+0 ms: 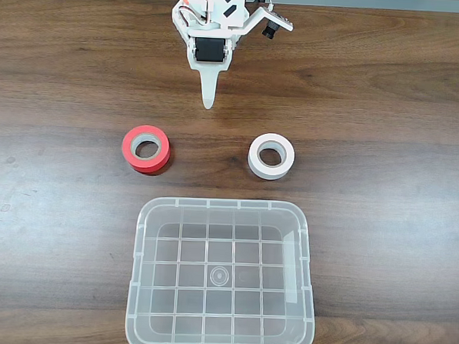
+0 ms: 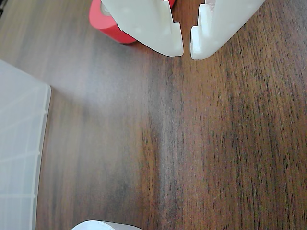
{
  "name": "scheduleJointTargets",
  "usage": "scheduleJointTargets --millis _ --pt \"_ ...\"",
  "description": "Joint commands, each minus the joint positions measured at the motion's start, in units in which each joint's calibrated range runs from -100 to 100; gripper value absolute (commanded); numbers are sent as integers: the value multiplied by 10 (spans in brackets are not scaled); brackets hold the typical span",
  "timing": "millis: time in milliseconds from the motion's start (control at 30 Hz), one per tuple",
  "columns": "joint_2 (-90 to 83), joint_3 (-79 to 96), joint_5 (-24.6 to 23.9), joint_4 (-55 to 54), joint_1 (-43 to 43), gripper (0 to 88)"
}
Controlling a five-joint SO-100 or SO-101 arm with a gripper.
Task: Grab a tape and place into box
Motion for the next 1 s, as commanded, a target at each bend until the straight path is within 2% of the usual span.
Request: scheduleJointTargets --millis 0,833,967 --pt "-7 -6 -1 2 0 13" --pt "-8 -4 -4 -7 -2 13" --pt "-8 -4 -4 -8 -25 13"
